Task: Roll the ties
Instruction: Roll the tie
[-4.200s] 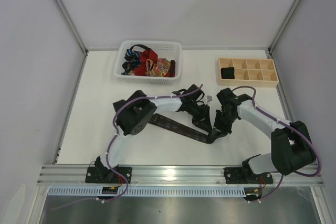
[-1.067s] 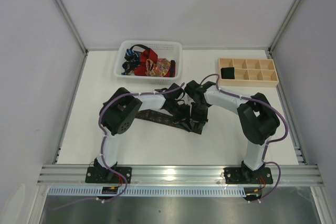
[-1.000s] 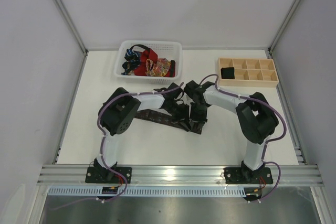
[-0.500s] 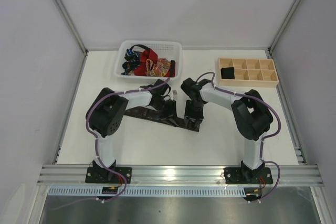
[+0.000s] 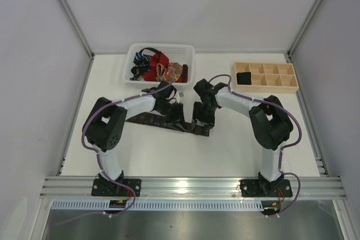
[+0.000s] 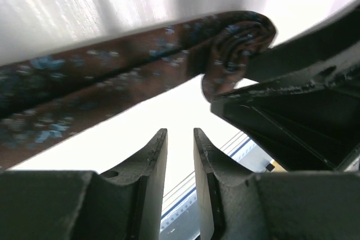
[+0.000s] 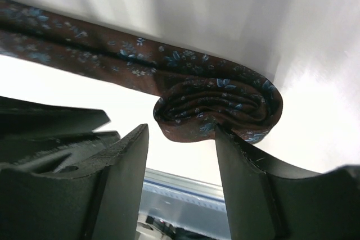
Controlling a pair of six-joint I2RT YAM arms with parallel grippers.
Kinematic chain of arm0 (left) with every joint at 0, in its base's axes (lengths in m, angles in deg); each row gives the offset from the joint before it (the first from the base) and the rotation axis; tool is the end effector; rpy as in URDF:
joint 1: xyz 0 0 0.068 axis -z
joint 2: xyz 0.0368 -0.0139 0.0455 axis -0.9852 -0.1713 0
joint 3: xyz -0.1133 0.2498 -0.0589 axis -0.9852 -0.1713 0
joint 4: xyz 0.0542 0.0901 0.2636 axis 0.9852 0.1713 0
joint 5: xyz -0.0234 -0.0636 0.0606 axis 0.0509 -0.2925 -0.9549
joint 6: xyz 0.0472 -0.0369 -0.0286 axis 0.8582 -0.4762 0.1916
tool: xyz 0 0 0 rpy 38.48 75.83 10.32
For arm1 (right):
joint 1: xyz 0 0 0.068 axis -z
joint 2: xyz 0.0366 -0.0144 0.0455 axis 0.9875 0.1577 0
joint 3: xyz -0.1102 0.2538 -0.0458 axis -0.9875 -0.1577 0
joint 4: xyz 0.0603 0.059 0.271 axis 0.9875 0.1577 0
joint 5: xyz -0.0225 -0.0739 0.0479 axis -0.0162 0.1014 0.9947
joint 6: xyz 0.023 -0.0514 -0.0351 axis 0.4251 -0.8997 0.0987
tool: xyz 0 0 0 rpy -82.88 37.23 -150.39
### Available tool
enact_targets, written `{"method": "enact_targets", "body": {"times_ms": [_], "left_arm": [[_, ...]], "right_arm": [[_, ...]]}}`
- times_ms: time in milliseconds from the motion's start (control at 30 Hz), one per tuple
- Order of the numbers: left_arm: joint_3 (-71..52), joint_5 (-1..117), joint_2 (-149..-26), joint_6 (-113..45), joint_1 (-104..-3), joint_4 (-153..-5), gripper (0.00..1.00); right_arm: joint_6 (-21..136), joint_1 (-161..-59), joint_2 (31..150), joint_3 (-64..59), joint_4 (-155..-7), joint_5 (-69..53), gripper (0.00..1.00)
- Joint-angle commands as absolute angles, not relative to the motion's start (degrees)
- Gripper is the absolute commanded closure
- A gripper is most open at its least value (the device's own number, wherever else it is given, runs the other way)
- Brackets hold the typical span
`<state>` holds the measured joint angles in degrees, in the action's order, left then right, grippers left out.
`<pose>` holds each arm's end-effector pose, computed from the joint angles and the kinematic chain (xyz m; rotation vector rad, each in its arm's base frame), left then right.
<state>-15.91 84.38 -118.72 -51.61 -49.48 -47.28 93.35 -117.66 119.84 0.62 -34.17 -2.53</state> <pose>0.3110 -0.2191 0.1357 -0.1955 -2.9464 1.0534 0.3111 0.2477 0.1562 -0.1192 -3.0978 -0.4725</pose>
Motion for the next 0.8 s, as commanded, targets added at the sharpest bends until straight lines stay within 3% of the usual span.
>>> {"method": "enact_targets", "body": {"times_ms": [0,267,467,767], "left_arm": [[-13.1,83.4,-114.9,-49.8,-50.7,-45.9,0.69],[-12.9,83.7,-113.3,-49.8,-51.7,-44.5,0.68],[-10.9,85.7,-114.6,-51.4,-51.8,-45.4,0.68],[-8.9,95.8,-119.5,-59.1,-51.7,-54.3,0.68]], "right_arm": [[94.2,-116.4,119.4,0.1,-42.1,1.4,0.43],[93.8,-115.5,116.3,-0.8,-46.0,4.7,0.41],[86.1,-113.1,109.5,-2.2,-46.9,4.0,0.21],[74.3,-104.4,102.4,-5.6,-48.5,7.0,0.09]]}}
